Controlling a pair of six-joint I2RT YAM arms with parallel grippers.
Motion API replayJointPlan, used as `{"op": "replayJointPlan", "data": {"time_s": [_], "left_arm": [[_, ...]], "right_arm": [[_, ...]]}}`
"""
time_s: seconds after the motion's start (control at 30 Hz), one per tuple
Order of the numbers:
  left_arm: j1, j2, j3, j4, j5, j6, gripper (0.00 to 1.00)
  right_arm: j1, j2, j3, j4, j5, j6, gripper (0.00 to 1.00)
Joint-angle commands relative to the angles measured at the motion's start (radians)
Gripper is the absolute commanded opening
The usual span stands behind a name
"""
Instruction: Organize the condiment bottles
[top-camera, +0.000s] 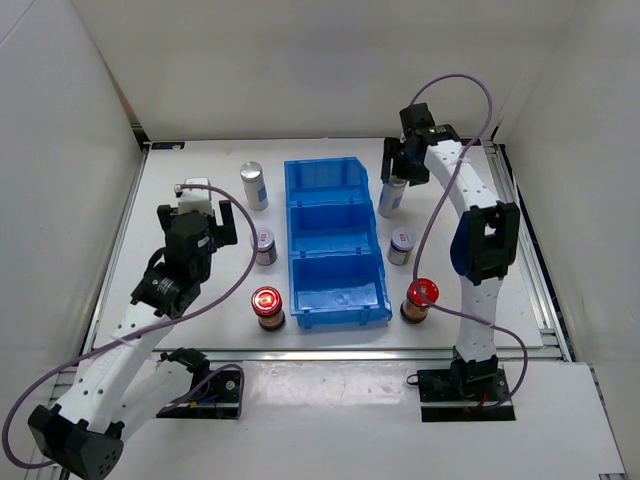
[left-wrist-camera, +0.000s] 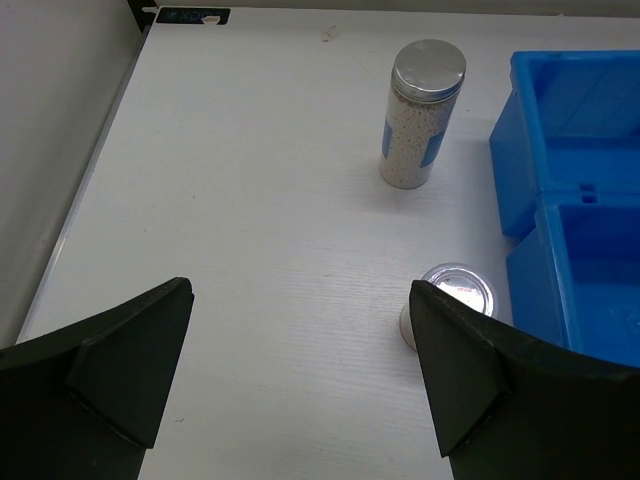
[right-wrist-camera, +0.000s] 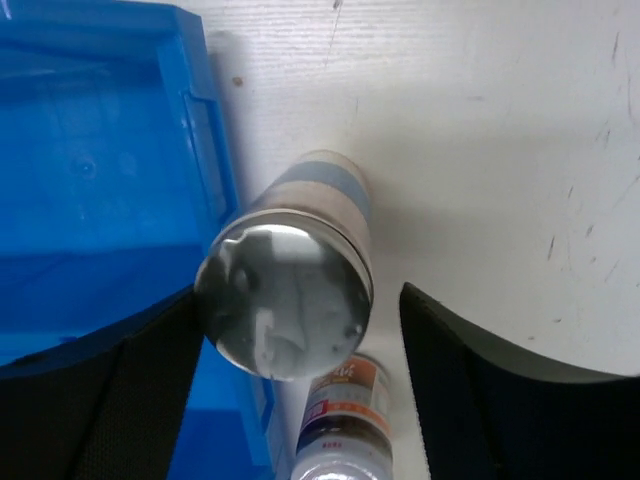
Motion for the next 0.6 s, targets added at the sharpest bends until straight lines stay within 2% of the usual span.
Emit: {"op": "replayJointPlan", "data": {"time_s": [0.0, 0.07, 0.1, 0.2, 0.3, 0.43, 0.57], "left_arm": [[-0.004, -0.002, -0.012, 0.010, -0.023, 0.009, 1.00], [-0.004, -0.002, -0.012, 0.010, -0.023, 0.009, 1.00], [-0.004, -0.002, -0.012, 0.019, -0.023, 0.009, 1.00], [-0.004, 0.007, -0.012, 0.019, -0.023, 0.009, 1.00], [-0.004, 0.007, -0.012, 0.019, -0.023, 0.009, 1.00], [-0.004, 0.016, -0.012, 0.019, -0.023, 0.009, 1.00], [-0.004, 0.025, -0.012, 0.019, -0.023, 0.009, 1.00]], "right_arm": [[-0.003, 0.044, 0.078, -0.016, -0.013, -0.011, 0.74], [-0.003, 0.053, 0.087, -0.016, -0.013, -0.011, 0.62], [-0.003, 0.054, 0.087, -0.016, -0.013, -0.011, 0.47], [-0.003, 0.044, 0.087, -0.016, -0.013, -0.011, 0.25], [0.008, -0.021, 0.087, -0.007, 0.016, -0.011, 0.13], [0.065, -0.127, 0.075, 0.053, 0.095, -0.036, 0.03], [0.129, -0.163, 0.122, 0.077, 0.169, -0.080, 0.01]]}}
